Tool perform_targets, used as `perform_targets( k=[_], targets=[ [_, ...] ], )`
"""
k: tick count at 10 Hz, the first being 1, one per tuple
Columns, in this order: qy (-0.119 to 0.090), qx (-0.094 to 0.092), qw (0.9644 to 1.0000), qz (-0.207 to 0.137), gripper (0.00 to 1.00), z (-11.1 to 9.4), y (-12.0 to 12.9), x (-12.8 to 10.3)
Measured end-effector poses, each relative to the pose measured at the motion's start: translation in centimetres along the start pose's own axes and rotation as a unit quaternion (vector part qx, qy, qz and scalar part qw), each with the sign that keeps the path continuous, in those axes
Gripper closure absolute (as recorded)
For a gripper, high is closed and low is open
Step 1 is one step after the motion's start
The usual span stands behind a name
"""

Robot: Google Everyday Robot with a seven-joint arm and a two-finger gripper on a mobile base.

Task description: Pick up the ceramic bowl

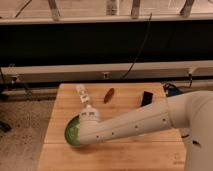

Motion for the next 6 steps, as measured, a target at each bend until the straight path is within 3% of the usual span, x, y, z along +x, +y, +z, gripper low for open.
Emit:
perform_targets(
  k=[6],
  targets=[
    [0.001, 0.003, 1.0, -0.001, 1.0, -0.09, -0.07, 0.12]
  ],
)
